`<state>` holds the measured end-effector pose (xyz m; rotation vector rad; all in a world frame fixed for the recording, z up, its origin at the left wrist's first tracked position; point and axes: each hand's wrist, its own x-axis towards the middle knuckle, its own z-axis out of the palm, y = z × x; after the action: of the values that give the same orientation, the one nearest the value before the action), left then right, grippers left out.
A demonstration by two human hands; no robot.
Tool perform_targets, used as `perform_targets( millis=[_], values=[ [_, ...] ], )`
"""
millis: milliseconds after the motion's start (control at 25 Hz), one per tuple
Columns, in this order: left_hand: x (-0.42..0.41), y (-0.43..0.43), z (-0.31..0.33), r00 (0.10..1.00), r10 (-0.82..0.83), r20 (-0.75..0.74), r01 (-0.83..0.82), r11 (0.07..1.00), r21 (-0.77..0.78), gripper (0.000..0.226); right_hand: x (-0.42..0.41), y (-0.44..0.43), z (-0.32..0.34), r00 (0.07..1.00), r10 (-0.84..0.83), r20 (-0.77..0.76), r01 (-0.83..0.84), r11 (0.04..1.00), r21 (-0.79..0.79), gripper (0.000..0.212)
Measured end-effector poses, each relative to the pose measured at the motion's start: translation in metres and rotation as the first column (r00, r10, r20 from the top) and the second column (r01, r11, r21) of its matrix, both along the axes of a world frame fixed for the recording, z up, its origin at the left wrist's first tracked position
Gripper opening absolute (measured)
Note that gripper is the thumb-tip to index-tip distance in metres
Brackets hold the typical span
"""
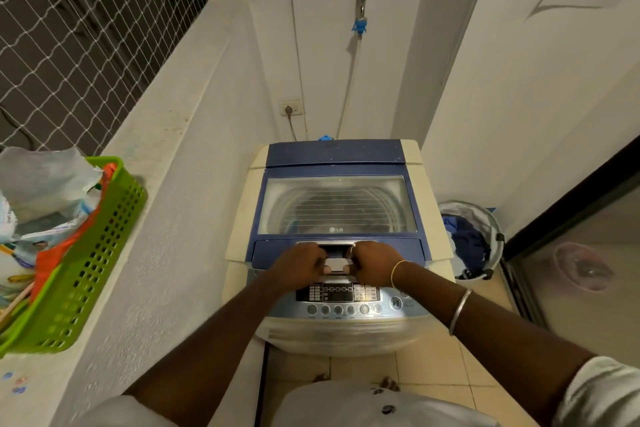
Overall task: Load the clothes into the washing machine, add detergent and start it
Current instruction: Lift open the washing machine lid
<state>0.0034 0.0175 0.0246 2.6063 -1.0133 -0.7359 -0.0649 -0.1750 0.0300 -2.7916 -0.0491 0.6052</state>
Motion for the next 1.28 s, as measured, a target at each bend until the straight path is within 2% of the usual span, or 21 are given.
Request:
perform_targets(
  millis=[80,240,360,520,640,840,1000,1160,1280],
  values=[
    [0.005,-0.002,0.016,0.998,0.053,0.026,-0.052,0.997,-0.055,0.011,0.005,-0.004,0.022,0.999,-0.011,0.039,0.009,0.999,0.034,0.022],
    [0.028,-0.013,0.063,0.984,0.143,0.106,-0.131,0.984,-0.119,0.019,0.022,-0.012,0.079,0.986,-0.049,0.156,0.037,0.996,0.081,0.024],
    [0.052,-0.021,0.089,0.956,0.216,0.197,-0.179,0.965,-0.192,0.013,0.040,-0.017,0.114,0.958,-0.079,0.277,0.062,0.996,0.069,0.019],
    [0.084,-0.034,0.101,0.907,0.270,0.322,-0.186,0.945,-0.269,0.027,0.068,-0.022,0.126,0.888,-0.125,0.443,0.115,0.992,0.048,0.025],
    [0.103,-0.045,0.105,0.900,0.278,0.336,-0.171,0.934,-0.314,0.035,0.093,-0.025,0.123,0.838,-0.153,0.523,0.165,0.986,0.025,0.030],
    [0.138,-0.071,0.108,0.811,0.337,0.479,-0.169,0.918,-0.359,0.031,0.137,-0.033,0.124,0.787,-0.177,0.590,0.223,0.975,-0.004,0.025],
    [0.167,-0.084,0.099,0.773,0.353,0.527,-0.140,0.906,-0.400,0.029,0.171,-0.045,0.122,0.781,-0.221,0.585,0.251,0.968,0.031,0.022],
    [0.185,-0.093,0.089,0.782,0.332,0.528,-0.141,0.919,-0.369,0.039,0.194,-0.053,0.114,0.778,-0.234,0.583,0.263,0.964,0.036,0.034],
    [0.191,-0.093,0.084,0.820,0.323,0.473,-0.137,0.912,-0.386,0.049,0.203,-0.059,0.105,0.787,-0.291,0.544,0.299,0.951,0.075,0.032]
  ],
)
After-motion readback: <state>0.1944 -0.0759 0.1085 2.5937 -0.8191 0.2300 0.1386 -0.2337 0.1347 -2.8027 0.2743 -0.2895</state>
